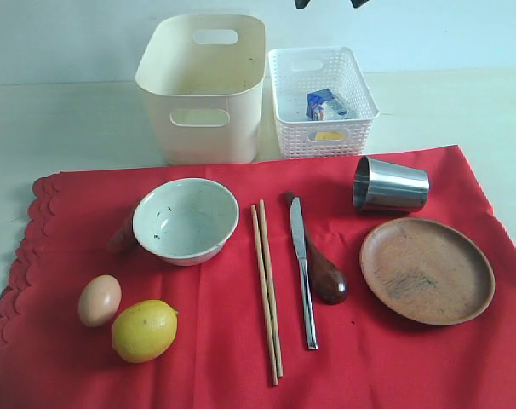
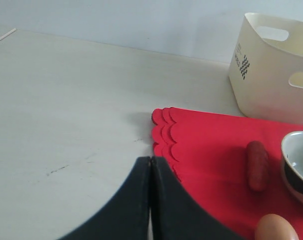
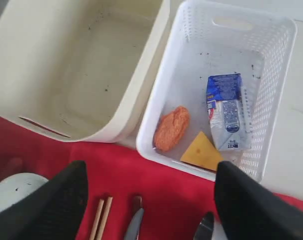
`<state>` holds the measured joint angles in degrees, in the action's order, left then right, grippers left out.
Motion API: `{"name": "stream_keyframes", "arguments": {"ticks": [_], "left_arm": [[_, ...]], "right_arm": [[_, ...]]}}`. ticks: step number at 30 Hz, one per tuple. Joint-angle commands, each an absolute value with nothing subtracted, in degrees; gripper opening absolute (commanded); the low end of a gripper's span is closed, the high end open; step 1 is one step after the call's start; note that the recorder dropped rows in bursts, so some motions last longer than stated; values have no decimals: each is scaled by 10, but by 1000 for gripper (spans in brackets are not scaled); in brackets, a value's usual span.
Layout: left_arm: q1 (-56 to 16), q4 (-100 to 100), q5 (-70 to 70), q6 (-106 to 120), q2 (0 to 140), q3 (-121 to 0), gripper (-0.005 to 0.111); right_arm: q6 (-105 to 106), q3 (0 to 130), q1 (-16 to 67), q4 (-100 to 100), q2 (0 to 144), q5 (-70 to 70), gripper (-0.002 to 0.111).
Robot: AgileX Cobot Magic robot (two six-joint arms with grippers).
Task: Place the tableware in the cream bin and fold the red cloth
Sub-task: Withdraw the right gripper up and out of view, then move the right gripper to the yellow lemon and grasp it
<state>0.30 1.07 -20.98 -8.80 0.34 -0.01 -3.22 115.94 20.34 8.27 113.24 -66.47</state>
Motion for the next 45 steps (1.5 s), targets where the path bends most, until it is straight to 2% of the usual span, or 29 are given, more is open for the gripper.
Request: {"name": "stream_keyframes", "arguments": {"ticks": [1,18,35,45], "left_arm": [[1,11,-203,-90,0,0,0],[1,11,-203,-90,0,0,0],[1,11,-203,-90,0,0,0],[1,11,-203,-90,0,0,0]], "right_arm": [[0,1164,203,111,1098,-673,68],[71,1164,224,194,980,-700,68],[132,1164,392,195,958,-700,68],[222,1164,459,221,988,-700,68]]}}
